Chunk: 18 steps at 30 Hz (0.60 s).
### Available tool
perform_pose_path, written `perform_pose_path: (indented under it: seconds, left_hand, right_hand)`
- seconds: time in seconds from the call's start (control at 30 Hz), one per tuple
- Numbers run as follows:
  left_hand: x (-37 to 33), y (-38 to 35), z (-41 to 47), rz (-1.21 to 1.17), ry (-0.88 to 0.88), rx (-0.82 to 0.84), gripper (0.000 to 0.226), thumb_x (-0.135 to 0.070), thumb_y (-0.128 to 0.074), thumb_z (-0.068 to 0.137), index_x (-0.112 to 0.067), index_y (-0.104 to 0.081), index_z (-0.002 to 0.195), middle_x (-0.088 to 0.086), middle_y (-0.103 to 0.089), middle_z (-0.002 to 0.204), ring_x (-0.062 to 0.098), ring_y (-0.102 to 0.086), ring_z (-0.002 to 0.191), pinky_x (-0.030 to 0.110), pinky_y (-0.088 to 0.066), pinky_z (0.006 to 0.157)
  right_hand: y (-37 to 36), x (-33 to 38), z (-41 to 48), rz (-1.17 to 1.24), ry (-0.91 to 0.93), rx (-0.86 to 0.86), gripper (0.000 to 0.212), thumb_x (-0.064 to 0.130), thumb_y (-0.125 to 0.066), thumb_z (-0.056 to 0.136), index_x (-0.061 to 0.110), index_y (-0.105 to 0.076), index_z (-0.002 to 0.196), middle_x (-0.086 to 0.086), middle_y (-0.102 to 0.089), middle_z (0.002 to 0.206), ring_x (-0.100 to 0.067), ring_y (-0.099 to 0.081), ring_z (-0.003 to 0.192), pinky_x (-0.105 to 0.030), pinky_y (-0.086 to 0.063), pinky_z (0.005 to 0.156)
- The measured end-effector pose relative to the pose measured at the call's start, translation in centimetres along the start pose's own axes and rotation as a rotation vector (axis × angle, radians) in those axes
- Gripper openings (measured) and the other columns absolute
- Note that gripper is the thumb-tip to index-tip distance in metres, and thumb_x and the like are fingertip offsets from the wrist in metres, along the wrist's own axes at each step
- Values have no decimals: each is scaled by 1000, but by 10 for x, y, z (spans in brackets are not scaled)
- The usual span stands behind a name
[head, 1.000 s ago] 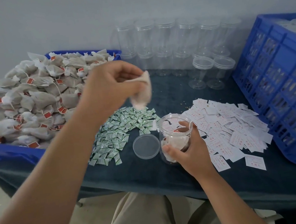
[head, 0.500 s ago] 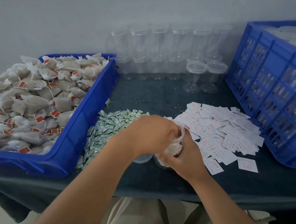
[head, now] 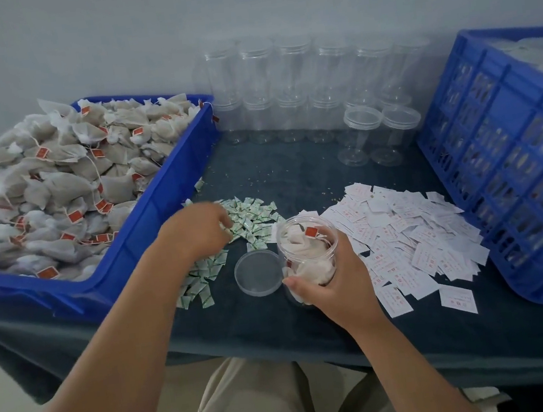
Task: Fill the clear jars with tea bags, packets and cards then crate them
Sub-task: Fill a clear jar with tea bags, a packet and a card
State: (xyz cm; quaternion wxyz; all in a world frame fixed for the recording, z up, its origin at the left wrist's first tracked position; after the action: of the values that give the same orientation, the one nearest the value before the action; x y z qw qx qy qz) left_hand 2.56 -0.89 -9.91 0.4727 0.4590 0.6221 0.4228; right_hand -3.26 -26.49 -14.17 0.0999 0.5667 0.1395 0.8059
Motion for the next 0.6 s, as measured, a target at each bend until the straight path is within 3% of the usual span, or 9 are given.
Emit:
perform_pose_path:
  seconds: [0.1, 0.2, 0.27, 0.33, 0.4, 0.47, 0.6]
  left_hand:
    - [21, -40, 5, -2, 76, 25, 43, -47, -76, 92, -31, -67, 131, -4, -67, 132, 21, -64, 116, 41, -54, 99]
    - [31, -46, 3, -178, 74, -203, 20, -39, -75, 95, -28, -73, 112, -4, -73, 119, 19, -68, 103, 37, -56, 87]
    - [37, -46, 1, -216, 70, -285, 6, -34, -74, 95, -32, -70, 93, -9, -73, 99, 16, -67, 91, 32, -50, 74]
    - [39, -48, 1, -261, 64, -301, 10, -32, -75, 95, -35, -67, 89, -15, -68, 85, 14, -66, 86, 30, -48, 71]
    - [38, -47, -1, -312, 48, -324, 2, -31, -74, 95, -32, -73, 97, -15, -70, 85, 12, -66, 84, 31, -53, 75]
    - [37, -43, -3, -327, 26, -384, 9, -31, -73, 97, -28, -78, 105, -11, -74, 91, 11, -67, 85, 31, -55, 77]
    - [35, -31, -12, -328, -22, -528, 11, -32, -71, 99, -29, -78, 106, -10, -73, 93, 8, -63, 82, 29, -51, 72]
  right_hand:
    - [1, 1, 2, -2, -5, 0, 81, 65, -88, 65, 54, -47, 134, 37, -61, 131, 6, -62, 123, -14, -53, 93]
    - [0, 1, 2, 2, -21, 3, 79, 66, -87, 63, 59, -45, 130, 43, -58, 129, 13, -59, 122, -5, -46, 91]
    - [-1, -1, 2, 12, -28, 4, 77, 65, -87, 63, 59, -47, 129, 42, -59, 130, 12, -60, 122, -4, -46, 91]
    - [-1, -3, 2, 22, -34, 6, 78, 65, -88, 63, 60, -46, 129, 41, -60, 130, 11, -60, 123, -5, -46, 92]
    - [-1, -4, 2, 21, -37, 6, 79, 65, -88, 63, 60, -45, 130, 40, -60, 131, 10, -60, 124, -7, -47, 93]
    - [-1, -5, 3, 21, -46, 5, 80, 67, -87, 63, 60, -45, 131, 38, -61, 131, 8, -61, 124, -10, -49, 94]
    - [-1, -6, 2, 28, -53, 9, 83, 67, -87, 63, 57, -45, 134, 39, -60, 131, 7, -61, 124, -13, -51, 95]
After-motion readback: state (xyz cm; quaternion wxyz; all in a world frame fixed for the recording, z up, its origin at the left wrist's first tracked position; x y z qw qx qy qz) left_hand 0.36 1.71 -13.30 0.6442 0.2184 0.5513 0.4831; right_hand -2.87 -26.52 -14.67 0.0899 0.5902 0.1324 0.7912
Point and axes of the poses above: each hand's wrist, its own z-axis towards the middle knuckle, its own y-axis out of the back of the hand, x = y × z, the point moved 9 cm from there along z, towards the middle knuckle
